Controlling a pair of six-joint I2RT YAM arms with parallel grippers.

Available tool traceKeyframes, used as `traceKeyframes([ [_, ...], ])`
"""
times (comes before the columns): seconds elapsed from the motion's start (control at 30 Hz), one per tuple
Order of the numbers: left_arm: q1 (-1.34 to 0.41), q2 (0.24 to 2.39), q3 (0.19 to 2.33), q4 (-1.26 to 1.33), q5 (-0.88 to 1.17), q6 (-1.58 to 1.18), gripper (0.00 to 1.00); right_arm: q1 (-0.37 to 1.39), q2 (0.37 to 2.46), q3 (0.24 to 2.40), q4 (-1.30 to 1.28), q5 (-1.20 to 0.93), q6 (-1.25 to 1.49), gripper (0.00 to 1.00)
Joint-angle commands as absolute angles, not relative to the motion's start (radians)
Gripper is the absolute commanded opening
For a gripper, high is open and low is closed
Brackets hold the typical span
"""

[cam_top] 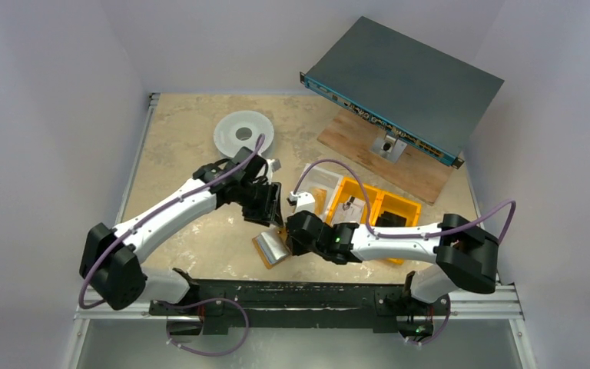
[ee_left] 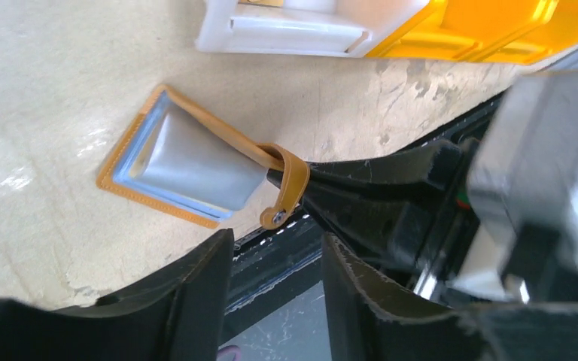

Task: Take the credit cards out of the card holder
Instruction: Open the card holder at the corner of the board.

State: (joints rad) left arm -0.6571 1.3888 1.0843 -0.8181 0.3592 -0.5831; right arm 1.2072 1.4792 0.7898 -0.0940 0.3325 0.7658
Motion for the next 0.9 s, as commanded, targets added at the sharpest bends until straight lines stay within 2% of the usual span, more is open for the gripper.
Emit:
traceKeyframes([
  [0.0, -0.664, 1.239, 1.042, -0.820, 0.239, -0.633, 0.50, 1.212, 1.460, 0.779, -0.123, 0.276, 0.957, 0.00],
  [0.13, -0.661, 1.125, 0.940, -0.824, 0.116, -0.718, 0.54, 1.212, 1.468, 0.729, -0.057, 0.211, 1.067, 0.00],
  [0.27, -0.651, 1.038, 0.803, -0.798, 0.046, -0.798, 0.51, 1.212, 1.478, 0.698, -0.021, 0.191, 1.122, 0.00],
  [0.4, -0.625, 0.986, 0.707, -0.751, 0.032, -0.841, 0.40, 1.210, 1.511, 0.681, -0.018, 0.178, 1.152, 0.00],
  [0.5, -0.605, 0.981, 0.680, -0.730, 0.032, -0.844, 0.36, 1.209, 1.493, 0.650, -0.032, 0.199, 1.185, 0.00],
  [0.87, -0.598, 1.104, 0.684, -0.632, 0.078, -0.828, 0.04, 1.209, 1.414, 0.608, -0.172, 0.285, 1.214, 0.00],
])
